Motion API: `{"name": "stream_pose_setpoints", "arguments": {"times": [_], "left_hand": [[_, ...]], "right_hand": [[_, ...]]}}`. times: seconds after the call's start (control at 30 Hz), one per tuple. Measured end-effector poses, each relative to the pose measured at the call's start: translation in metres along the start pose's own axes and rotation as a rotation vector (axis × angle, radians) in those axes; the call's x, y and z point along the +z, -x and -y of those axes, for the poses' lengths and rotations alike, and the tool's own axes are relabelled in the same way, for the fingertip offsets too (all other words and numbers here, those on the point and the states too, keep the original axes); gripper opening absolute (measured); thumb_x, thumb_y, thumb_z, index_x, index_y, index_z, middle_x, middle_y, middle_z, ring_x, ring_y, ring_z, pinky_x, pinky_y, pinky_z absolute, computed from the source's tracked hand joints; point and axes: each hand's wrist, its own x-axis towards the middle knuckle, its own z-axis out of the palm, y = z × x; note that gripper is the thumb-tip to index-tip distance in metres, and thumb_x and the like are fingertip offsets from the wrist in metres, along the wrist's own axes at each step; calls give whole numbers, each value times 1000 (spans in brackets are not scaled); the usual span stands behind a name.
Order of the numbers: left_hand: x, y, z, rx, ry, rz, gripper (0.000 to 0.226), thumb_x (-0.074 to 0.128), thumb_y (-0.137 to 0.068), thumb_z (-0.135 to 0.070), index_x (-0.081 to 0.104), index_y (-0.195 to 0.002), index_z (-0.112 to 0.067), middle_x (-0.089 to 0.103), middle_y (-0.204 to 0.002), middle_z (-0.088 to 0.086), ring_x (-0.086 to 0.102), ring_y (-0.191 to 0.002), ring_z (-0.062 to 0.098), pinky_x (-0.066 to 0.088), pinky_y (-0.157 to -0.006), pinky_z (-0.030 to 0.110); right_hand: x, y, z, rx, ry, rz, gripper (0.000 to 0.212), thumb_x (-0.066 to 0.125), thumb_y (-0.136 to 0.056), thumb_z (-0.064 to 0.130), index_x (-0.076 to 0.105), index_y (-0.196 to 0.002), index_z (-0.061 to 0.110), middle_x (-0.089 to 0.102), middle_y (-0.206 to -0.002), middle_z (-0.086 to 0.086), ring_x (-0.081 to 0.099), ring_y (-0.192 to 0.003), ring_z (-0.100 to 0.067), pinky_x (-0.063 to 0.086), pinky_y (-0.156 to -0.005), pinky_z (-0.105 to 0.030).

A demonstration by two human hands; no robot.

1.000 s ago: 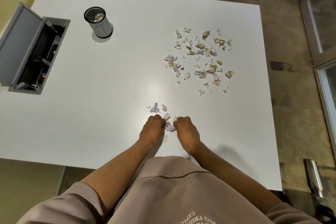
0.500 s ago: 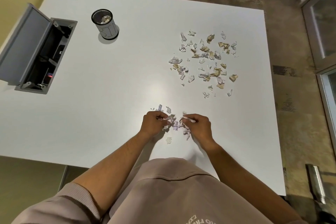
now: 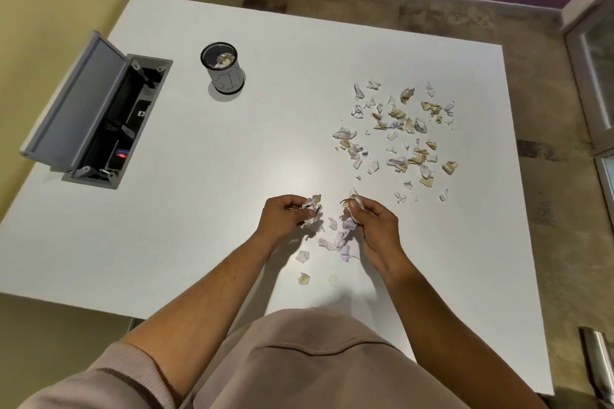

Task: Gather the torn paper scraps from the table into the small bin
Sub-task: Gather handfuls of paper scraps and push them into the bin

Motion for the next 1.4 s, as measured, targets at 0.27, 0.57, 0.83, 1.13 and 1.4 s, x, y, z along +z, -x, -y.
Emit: {"name": "stream_pose_setpoints", "arguments": {"times": [0.27, 0.57, 0.83, 1.13, 1.4], "left_hand": [[-42, -33, -46, 46, 88, -46, 22, 74, -75, 11, 70, -79, -10, 71, -75, 7, 67, -63, 13, 54, -61, 19], [-97, -93, -107, 123, 156, -117, 20, 75, -76, 7, 71, -78, -13, 72, -87, 15, 68, -77, 21, 55, -74, 28], [-142, -166, -170, 167, 168, -243, 21, 76, -75, 8, 70, -82, -11, 70, -80, 6, 66, -75, 19, 57, -75, 29], [-184, -250, -228, 212, -159, -422, 26, 86, -68, -6, 68, -68, -25, 72, -88, 6, 64, -78, 16, 52, -75, 26], [-178, -295, -242, 233, -818, -358, 21, 67, -80, -1, 73, -93, -16, 61, -117, 16, 63, -101, 35, 53, -83, 32]], "right_hand": [[70, -14, 22, 52, -154, 2, 16, 70, -83, 0, 71, -96, 10, 76, -85, -3, 73, -77, -12, 54, -59, -18], [168, -52, 56, 54, -281, 71, 13, 65, -85, -4, 69, -90, 8, 75, -74, -2, 71, -69, -12, 54, -56, -17], [242, -95, 80, 38, -291, 126, 13, 63, -87, -5, 69, -88, 7, 74, -73, -3, 69, -72, -14, 54, -55, -18], [294, -142, 92, 52, -323, 169, 13, 62, -88, -4, 68, -88, 7, 74, -75, -3, 68, -71, -13, 54, -55, -19], [308, -172, 81, 37, -301, 167, 11, 64, -88, -2, 69, -95, 4, 75, -79, -3, 72, -72, -10, 54, -55, -18]]}}
